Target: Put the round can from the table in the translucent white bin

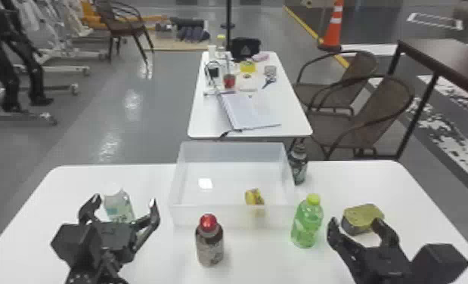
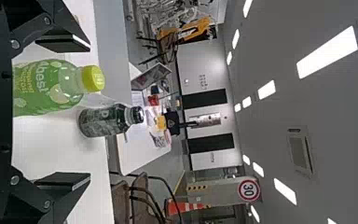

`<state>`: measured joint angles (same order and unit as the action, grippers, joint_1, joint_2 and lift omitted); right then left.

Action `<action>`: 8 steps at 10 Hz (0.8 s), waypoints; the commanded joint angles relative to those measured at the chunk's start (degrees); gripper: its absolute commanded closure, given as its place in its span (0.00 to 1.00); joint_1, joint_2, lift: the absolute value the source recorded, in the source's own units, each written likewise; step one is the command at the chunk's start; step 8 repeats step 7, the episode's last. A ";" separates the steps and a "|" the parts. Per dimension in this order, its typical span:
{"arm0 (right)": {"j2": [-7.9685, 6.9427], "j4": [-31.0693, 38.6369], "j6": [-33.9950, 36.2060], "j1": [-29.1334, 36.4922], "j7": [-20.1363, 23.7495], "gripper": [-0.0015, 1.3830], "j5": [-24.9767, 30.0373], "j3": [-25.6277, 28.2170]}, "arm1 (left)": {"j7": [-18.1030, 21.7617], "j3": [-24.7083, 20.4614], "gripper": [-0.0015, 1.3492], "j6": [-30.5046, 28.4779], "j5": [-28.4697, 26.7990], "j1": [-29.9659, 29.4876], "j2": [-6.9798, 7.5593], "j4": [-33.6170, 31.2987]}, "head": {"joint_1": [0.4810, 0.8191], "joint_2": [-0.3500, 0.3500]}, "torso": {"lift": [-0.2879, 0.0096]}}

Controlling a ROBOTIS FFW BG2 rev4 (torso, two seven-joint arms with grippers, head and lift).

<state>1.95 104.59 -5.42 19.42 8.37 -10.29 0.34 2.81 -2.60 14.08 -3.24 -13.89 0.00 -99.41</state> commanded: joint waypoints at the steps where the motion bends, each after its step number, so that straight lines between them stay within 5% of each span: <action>1: -0.10 0.44 -0.12 0.35 -0.11 0.22 1.06 -0.08 | 0.00 0.32 0.08 0.07 -0.10 -0.17 -0.15 0.00 | 0.20 0.50 | 0.63; 8: -0.63 1.49 0.50 1.14 -0.64 0.22 2.20 -0.08 | -0.62 0.76 0.08 0.51 -0.72 -1.76 -0.15 -0.88 | 0.20 0.50 | 0.63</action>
